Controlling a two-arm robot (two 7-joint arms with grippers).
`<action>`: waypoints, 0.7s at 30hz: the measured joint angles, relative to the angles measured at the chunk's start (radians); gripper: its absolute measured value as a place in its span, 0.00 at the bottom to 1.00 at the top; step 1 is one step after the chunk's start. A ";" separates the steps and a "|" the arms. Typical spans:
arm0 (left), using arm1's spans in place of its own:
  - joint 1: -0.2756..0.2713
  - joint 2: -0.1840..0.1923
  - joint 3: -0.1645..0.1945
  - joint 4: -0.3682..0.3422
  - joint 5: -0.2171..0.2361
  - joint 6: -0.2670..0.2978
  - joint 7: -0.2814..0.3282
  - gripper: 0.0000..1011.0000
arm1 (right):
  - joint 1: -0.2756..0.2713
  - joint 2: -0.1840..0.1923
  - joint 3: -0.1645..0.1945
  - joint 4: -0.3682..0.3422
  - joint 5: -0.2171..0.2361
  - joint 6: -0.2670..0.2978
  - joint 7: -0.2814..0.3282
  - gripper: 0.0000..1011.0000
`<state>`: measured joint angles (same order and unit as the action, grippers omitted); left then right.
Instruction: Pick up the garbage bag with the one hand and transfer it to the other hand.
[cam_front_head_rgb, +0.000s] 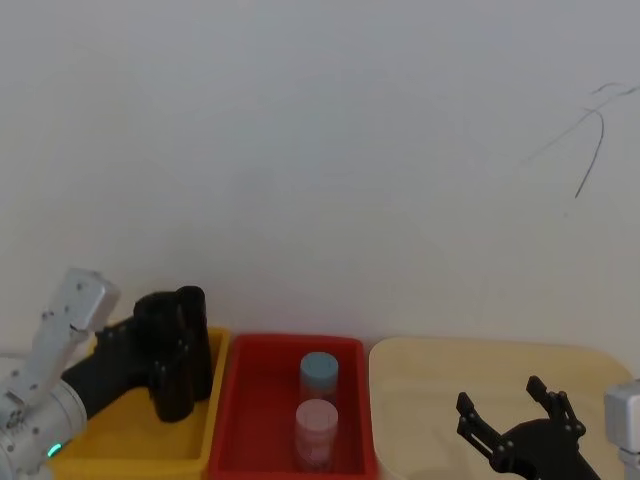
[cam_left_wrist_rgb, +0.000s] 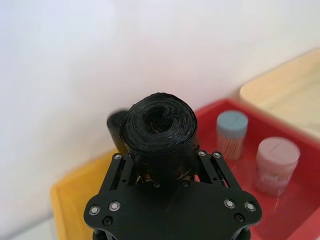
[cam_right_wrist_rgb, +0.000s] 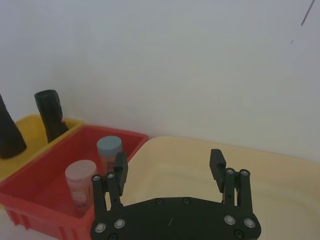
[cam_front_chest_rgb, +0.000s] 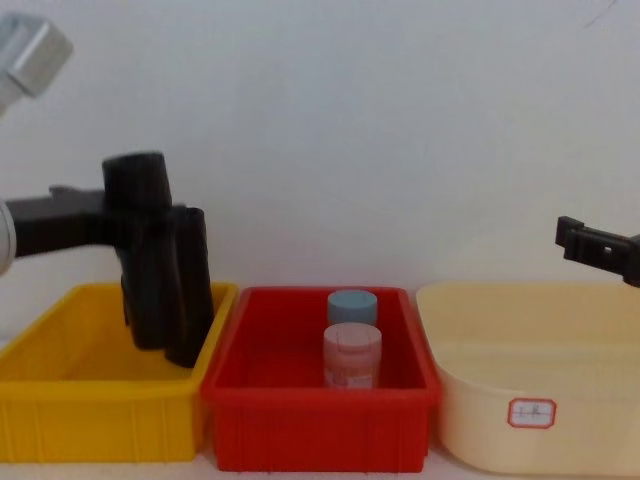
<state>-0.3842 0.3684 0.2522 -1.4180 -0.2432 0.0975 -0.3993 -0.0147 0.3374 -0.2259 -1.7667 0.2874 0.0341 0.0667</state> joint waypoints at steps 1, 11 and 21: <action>0.000 0.005 -0.005 -0.017 -0.007 -0.003 -0.009 0.46 | 0.000 0.000 0.000 0.000 0.000 0.000 0.000 0.99; -0.026 0.026 -0.028 -0.107 -0.071 -0.023 -0.072 0.46 | 0.000 0.000 0.000 0.000 0.000 0.000 0.000 0.99; -0.063 0.025 -0.018 -0.141 -0.131 -0.030 -0.138 0.46 | 0.000 0.000 0.000 0.000 0.000 0.000 0.000 0.99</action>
<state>-0.4470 0.3930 0.2339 -1.5594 -0.3742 0.0671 -0.5378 -0.0146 0.3374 -0.2258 -1.7667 0.2874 0.0341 0.0668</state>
